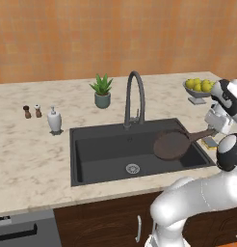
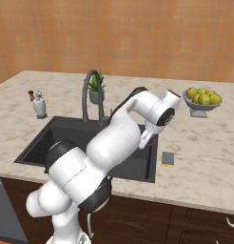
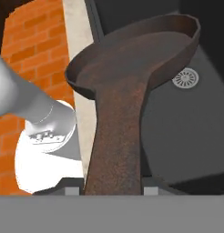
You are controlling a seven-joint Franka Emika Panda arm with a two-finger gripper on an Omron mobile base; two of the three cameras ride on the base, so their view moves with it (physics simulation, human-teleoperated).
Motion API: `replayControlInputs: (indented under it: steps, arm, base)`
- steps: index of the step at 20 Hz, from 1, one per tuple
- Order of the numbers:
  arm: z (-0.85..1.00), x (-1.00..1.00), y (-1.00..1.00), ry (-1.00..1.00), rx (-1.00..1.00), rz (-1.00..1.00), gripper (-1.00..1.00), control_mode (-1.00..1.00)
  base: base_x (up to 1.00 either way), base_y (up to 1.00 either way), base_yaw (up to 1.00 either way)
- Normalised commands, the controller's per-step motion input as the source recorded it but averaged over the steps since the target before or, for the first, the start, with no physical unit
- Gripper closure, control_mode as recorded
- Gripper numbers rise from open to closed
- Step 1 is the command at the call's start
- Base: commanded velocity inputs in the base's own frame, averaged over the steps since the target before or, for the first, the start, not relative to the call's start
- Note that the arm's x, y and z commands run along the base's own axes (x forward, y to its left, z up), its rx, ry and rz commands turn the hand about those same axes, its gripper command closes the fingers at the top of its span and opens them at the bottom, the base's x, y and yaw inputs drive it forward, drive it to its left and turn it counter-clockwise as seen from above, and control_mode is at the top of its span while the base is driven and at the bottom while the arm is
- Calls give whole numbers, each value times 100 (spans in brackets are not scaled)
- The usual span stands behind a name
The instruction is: Pick the pan and sponge and place them into the sink. Then turn on the water.
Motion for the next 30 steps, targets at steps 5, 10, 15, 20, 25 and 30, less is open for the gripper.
replayControlInputs:
  steps: [5, 10, 15, 20, 25, 30]
  arm:
    - [0, 0, 75, 28, 23, 0, 100, -100]
    - [-17, 0, 64, 6, 17, -1, 100, -100]
    - [-44, -12, 30, -3, 0, -4, 100, -100]
    - [-55, -28, 13, -16, -12, -7, 100, -100]
    - [-23, -8, 62, -21, -7, -11, 100, -100]
    - [-38, 0, 82, -15, -10, -14, 100, -100]
  base:
    - [0, 0, 0]
    - [0, 0, 0]
    - [0, 0, 0]
    - [0, 0, 0]
    - [0, 0, 0]
    - [0, 0, 0]
